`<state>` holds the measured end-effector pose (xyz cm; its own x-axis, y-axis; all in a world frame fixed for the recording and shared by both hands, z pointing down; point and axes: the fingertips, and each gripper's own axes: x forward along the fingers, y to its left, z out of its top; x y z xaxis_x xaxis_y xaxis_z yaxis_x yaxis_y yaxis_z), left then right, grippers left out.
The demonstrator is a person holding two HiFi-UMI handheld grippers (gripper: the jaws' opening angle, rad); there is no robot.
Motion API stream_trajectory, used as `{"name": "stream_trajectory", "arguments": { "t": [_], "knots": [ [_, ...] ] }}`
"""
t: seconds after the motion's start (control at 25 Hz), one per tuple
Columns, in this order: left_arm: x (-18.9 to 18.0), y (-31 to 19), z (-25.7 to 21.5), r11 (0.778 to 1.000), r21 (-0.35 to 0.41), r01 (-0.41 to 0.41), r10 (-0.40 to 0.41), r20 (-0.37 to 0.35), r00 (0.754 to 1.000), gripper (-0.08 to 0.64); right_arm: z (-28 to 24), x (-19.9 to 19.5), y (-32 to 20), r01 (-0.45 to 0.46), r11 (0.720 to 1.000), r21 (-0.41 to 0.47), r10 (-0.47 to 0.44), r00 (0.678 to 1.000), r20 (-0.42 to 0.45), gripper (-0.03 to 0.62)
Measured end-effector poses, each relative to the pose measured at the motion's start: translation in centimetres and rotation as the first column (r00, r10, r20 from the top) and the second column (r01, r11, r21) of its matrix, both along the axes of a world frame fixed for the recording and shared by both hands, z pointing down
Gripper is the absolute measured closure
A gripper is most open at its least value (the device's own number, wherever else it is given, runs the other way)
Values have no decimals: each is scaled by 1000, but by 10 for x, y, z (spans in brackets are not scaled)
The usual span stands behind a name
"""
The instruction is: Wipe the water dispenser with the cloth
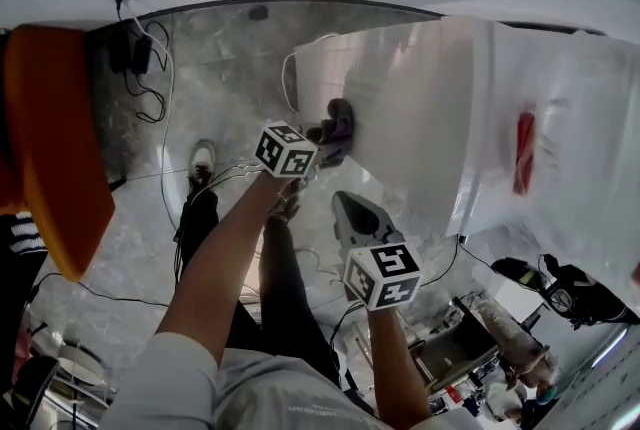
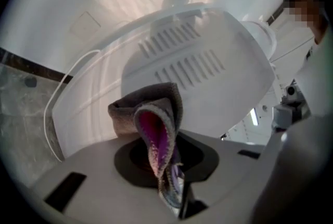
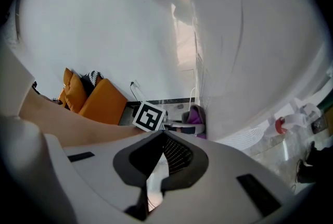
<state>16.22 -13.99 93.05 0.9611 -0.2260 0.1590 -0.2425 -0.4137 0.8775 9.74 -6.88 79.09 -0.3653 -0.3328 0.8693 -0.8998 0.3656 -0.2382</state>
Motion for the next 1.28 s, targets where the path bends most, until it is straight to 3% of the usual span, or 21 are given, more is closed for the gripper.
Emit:
{"name": "stream_trajectory", "arguments": {
  "t": [0.2, 0.36, 0.6, 0.76, 0.88, 1.04, 1.28],
  "knots": [
    [3, 13, 44, 998, -60, 19, -13, 97, 995, 497, 15, -6, -1, -15, 1000, -21, 15, 1000, 21, 577],
    [-5, -10, 84, 995, -75, 67, -51, 193, 980, 497, 26, -7, -1, 2, 1000, -12, -2, 1000, -7, 577],
    [-21, -62, 128, 986, -126, 106, -72, 248, 966, 497, 41, 1, -6, -50, 998, -27, 50, 999, -17, 577],
    [-41, -119, 127, 976, -121, 181, -153, 210, 966, 497, 46, 3, -16, -91, 996, -28, 90, 996, -14, 577],
    [-50, -145, 107, 987, -72, 142, -126, 194, 973, 497, 41, -2, -23, -106, 994, -16, 106, 994, 1, 577],
    [-51, -155, 49, 997, 1, 71, -71, 113, 991, 497, 21, -21, -26, -122, 993, -1, 122, 991, 51, 577],
    [-48, -153, -77, 993, 107, 46, -41, -44, 998, 497, -29, -43, -30, -73, 996, 58, 68, 994, 80, 577]
  ]
}}
